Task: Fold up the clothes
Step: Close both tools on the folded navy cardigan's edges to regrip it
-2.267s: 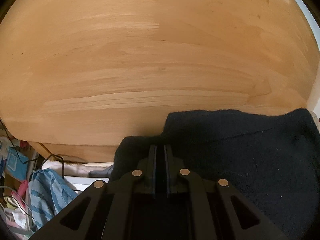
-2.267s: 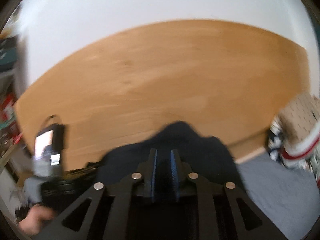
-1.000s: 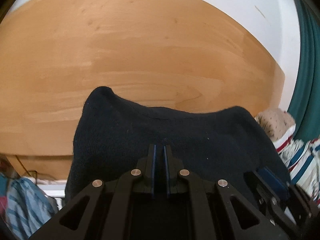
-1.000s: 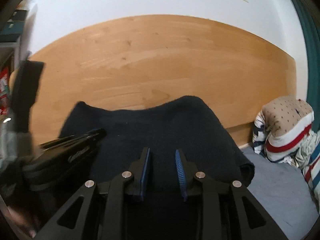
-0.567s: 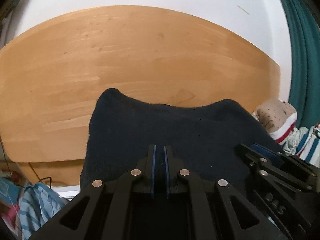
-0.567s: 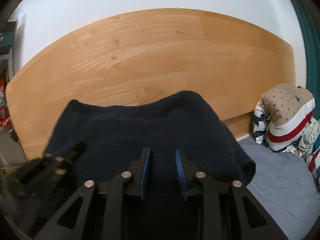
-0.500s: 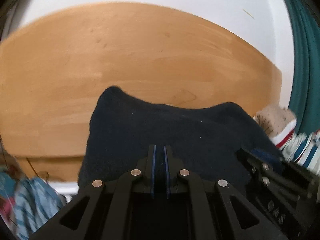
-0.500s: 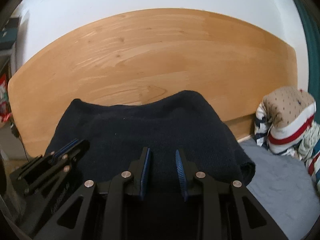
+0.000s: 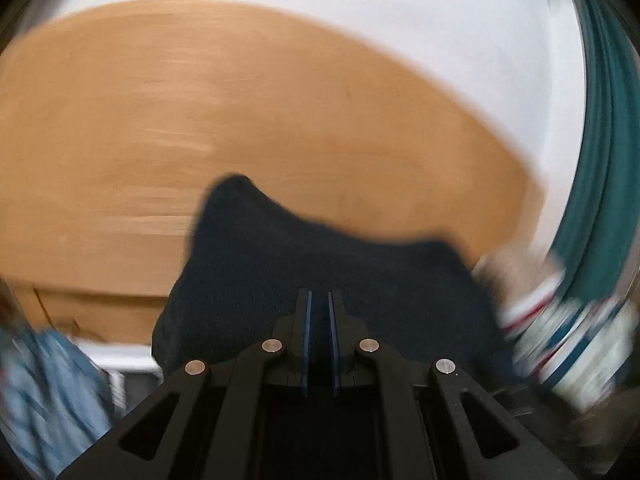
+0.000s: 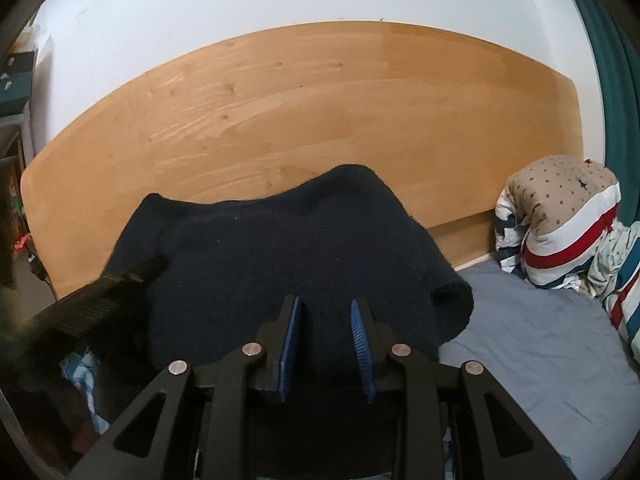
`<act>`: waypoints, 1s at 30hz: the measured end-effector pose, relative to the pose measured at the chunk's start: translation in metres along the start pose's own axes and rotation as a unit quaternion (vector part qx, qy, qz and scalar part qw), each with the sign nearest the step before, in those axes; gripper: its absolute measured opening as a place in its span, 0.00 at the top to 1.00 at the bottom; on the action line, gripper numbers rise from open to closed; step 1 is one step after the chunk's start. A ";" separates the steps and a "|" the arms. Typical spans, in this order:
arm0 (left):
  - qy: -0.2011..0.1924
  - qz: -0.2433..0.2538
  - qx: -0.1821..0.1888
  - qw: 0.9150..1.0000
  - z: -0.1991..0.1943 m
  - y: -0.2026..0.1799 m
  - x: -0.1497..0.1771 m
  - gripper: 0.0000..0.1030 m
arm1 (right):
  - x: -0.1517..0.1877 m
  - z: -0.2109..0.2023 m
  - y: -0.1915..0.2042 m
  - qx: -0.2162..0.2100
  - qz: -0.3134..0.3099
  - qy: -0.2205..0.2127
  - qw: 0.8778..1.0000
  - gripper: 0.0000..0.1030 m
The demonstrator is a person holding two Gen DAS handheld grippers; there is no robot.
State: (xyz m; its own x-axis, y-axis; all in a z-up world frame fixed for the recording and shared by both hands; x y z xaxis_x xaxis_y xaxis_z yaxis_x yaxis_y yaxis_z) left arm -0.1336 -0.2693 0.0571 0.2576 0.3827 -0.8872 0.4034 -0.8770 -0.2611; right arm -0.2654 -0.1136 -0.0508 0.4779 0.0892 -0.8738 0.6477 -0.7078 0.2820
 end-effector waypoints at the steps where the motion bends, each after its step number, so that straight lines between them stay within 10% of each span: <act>1: -0.007 -0.021 -0.003 1.000 -0.005 0.013 -0.001 0.91 | 0.001 -0.003 -0.002 0.001 -0.001 0.000 1.000 0.71; 8: 0.051 -0.046 -0.035 0.997 0.028 0.052 0.023 0.90 | 0.003 0.000 0.002 -0.029 0.011 0.003 1.000 0.71; 16: 0.055 -0.111 0.060 0.991 0.009 0.053 -0.004 0.91 | -0.001 -0.024 -0.001 -0.049 0.042 -0.027 0.998 0.71; 18: 0.051 -0.117 0.087 0.988 0.003 0.051 -0.022 0.79 | -0.014 -0.036 -0.005 -0.065 0.062 -0.059 0.994 0.69; 20: 0.062 -0.124 0.065 0.988 0.014 0.051 -0.040 0.06 | -0.028 -0.042 -0.016 -0.063 0.079 -0.070 0.992 0.65; 21: 0.066 -0.126 0.048 0.989 0.020 0.051 -0.045 0.00 | -0.036 -0.041 -0.021 -0.060 0.088 -0.066 0.992 0.65; 24: 0.076 -0.093 0.012 0.993 0.038 0.037 -0.058 0.01 | -0.057 -0.018 -0.029 -0.059 0.098 -0.037 0.993 0.60; 26: 0.082 -0.053 -0.007 0.995 0.051 0.021 -0.065 0.01 | -0.065 0.004 -0.025 -0.035 0.064 -0.001 0.997 0.20; 30: 0.074 0.052 -0.055 0.994 0.076 -0.019 -0.062 0.14 | -0.076 0.038 -0.008 0.020 -0.054 0.043 0.997 0.18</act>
State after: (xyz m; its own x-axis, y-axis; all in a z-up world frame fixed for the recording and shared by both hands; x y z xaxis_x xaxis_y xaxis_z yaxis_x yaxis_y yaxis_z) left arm -0.2239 -0.2980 0.0883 0.4256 0.3370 -0.8398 0.4586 -0.8804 -0.1209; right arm -0.3293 -0.1412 -0.0014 0.4565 0.2246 -0.8609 0.6750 -0.7178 0.1707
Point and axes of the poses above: each gripper's, at about its wrist camera, not at the fingertips, and z roughly the way its jaws point, y to its left, x to its underside, the point moved 7 cm from there along z, roughly the way its jaws point, and after that the axes turned 13 degrees about -x, right-handed, at the moved point
